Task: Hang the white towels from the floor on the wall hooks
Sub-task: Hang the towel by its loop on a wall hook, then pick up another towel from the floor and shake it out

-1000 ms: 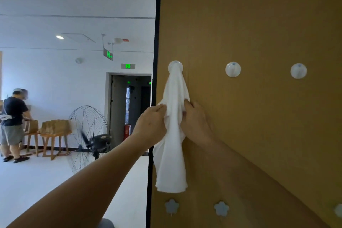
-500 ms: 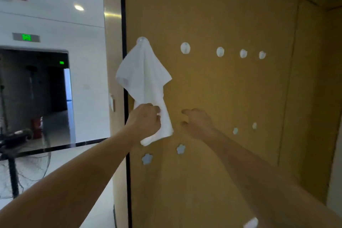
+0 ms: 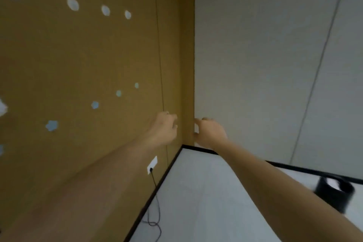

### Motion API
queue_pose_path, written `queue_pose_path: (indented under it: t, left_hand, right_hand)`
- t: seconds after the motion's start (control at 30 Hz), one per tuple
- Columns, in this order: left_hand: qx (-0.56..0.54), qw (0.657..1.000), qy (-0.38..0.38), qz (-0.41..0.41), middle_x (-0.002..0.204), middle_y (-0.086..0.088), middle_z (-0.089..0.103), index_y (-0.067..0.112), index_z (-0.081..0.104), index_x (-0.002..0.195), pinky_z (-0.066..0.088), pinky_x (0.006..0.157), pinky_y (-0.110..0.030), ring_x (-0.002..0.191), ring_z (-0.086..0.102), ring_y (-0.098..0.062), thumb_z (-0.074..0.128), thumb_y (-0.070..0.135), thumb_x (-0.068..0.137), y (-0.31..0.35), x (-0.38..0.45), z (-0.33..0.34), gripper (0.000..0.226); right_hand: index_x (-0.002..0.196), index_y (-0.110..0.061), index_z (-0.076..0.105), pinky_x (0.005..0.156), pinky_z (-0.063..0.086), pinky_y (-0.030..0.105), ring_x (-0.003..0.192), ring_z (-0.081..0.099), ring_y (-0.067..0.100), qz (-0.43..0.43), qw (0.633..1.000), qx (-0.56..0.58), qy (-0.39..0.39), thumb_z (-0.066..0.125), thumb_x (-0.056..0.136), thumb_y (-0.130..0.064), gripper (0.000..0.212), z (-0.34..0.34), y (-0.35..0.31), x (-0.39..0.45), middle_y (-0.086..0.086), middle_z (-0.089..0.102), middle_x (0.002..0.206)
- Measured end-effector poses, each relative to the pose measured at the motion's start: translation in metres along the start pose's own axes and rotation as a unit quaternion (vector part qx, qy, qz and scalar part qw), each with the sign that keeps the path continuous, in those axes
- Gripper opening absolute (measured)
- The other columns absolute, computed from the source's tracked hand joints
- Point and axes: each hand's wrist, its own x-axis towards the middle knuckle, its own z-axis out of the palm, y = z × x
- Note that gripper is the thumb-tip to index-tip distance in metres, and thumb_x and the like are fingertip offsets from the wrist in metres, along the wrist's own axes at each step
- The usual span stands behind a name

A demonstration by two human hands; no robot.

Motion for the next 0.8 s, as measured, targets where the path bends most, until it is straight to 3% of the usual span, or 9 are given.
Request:
queue_pose_path:
  t: [0.1,0.23,0.37,0.63,0.8]
  left_hand:
    - [-0.041,0.996,-0.039,0.065,0.114,-0.008,0.056,0.011,0.061,0.121,0.054,0.079,-0.039,0.1,0.056,-0.026,0.046,0.023,0.095,0.103,0.021,0.055,0.032]
    - [-0.067,0.985,-0.102,0.121,0.132,-0.006,0.053,0.019,0.054,0.133,0.05,0.088,-0.036,0.115,0.052,-0.027,0.047,0.03,0.095,0.257,0.029,0.121,0.04]
    - [-0.086,0.962,-0.165,0.198,0.137,-0.004,0.05,0.023,0.048,0.137,0.046,0.094,-0.037,0.122,0.048,-0.027,0.049,0.037,0.093,0.404,0.017,0.178,0.047]
    - [-0.105,0.881,-0.271,0.374,0.136,-0.002,0.049,0.025,0.044,0.139,0.045,0.092,-0.038,0.119,0.048,-0.024,0.051,0.041,0.092,0.63,-0.029,0.265,0.05]
    - [-0.118,0.812,-0.308,0.481,0.141,-0.002,0.047,0.027,0.042,0.142,0.043,0.099,-0.041,0.125,0.046,-0.024,0.05,0.051,0.09,0.75,-0.045,0.315,0.058]
  right_hand:
    - [0.146,-0.025,0.038,0.097,0.047,0.046,0.122,0.048,0.032,0.078,0.997,-0.008,-0.005,0.054,0.094,-0.039,0.057,-0.011,0.106,-0.056,0.009,0.054,0.132]
    - [0.146,-0.025,0.038,0.098,0.045,0.045,0.123,0.046,0.031,0.193,0.981,-0.019,-0.015,0.055,0.094,-0.039,0.057,-0.028,0.244,-0.151,0.009,0.054,0.133]
    - [0.146,-0.023,0.039,0.099,0.045,0.046,0.126,0.045,0.031,0.305,0.952,-0.022,-0.016,0.056,0.094,-0.04,0.058,-0.049,0.355,-0.249,0.009,0.051,0.137]
    - [0.145,-0.022,0.039,0.099,0.044,0.044,0.123,0.047,0.032,0.511,0.859,0.016,-0.028,0.055,0.093,-0.04,0.058,-0.061,0.501,-0.431,0.01,0.051,0.135]
    - [0.146,-0.023,0.039,0.101,0.043,0.044,0.127,0.045,0.03,0.618,0.785,0.036,-0.025,0.055,0.093,-0.042,0.059,-0.064,0.57,-0.515,0.01,0.049,0.139]
